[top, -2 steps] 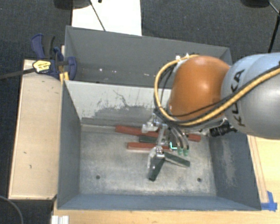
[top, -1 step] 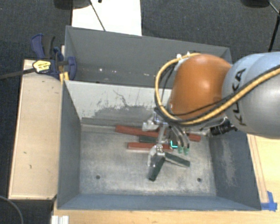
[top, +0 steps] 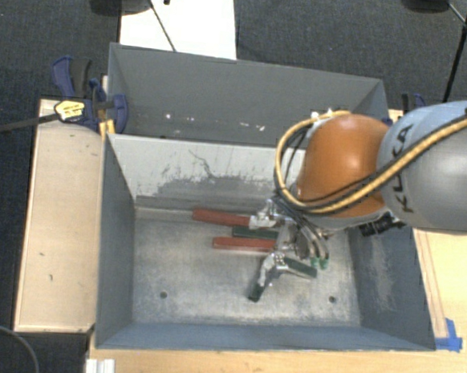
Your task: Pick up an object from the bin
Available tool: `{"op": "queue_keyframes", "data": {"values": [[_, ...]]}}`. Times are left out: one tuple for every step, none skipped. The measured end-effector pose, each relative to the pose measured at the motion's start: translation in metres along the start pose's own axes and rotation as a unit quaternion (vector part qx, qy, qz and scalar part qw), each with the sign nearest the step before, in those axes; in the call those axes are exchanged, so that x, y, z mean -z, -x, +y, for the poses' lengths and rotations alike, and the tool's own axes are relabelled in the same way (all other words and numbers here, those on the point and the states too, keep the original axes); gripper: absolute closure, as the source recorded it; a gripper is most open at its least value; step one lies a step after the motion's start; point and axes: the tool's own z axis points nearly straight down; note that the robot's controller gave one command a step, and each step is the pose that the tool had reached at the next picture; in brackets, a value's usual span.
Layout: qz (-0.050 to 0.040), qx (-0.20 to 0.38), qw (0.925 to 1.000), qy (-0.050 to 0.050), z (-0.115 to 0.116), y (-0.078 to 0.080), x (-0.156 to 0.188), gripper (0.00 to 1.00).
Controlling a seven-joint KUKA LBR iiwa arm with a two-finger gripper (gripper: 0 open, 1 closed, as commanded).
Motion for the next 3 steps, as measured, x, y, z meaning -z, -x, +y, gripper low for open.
{"op": "queue_keyframes", "data": {"values": [[0.0014,-0.079,0.9969,-0.001,-0.044,0.041,-0.06,1.0],[0.0015,-0.079,0.9969,-0.001,-0.044,0.041,-0.06,1.0],[0.0035,-0.083,0.9965,-0.001,-0.038,0.047,0.071,1.0]]}}
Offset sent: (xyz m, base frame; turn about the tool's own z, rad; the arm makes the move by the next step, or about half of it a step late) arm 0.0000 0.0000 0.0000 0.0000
